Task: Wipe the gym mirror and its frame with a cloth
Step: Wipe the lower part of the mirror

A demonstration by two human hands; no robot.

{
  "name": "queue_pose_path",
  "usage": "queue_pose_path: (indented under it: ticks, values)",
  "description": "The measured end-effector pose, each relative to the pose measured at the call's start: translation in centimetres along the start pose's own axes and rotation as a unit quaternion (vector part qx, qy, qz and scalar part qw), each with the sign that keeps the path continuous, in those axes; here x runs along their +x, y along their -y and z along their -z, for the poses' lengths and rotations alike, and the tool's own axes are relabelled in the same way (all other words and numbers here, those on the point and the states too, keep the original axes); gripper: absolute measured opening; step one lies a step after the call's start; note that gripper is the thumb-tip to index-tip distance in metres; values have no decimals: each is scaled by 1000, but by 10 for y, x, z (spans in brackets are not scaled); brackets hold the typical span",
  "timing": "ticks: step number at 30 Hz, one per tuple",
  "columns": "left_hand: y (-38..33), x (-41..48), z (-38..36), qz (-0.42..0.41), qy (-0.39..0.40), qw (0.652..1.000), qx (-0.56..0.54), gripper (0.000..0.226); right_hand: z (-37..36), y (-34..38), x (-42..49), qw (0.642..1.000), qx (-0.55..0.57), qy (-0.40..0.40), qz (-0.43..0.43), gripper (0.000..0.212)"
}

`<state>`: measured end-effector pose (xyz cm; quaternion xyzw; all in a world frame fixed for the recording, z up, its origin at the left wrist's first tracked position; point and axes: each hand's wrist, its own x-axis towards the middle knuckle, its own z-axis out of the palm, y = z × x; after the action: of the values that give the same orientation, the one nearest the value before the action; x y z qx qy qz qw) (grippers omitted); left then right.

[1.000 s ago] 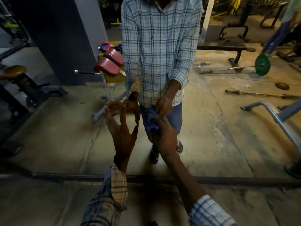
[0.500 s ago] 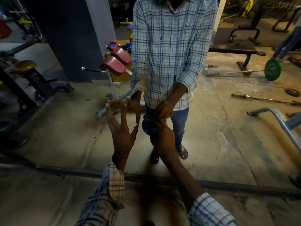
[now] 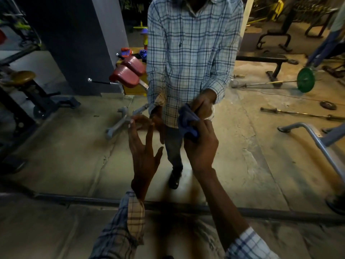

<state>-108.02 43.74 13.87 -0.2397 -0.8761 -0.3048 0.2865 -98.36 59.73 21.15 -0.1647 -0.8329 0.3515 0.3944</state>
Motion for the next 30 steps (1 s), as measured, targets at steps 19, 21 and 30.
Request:
queue_pose_path:
  ticks: [19,21,30]
  values:
    - [-57,-10,-29,8,-8,1000,-19,91,17,-65,-23,994,-40,90,41,29]
    - [-58,-11,-30,9,-5,1000,-19,91,31,-60,-10,999,-9,26,35,30]
    - [-81,-13,-39,13,-19,1000,-18,94,47,-95,-13,993,-46,58,87,27]
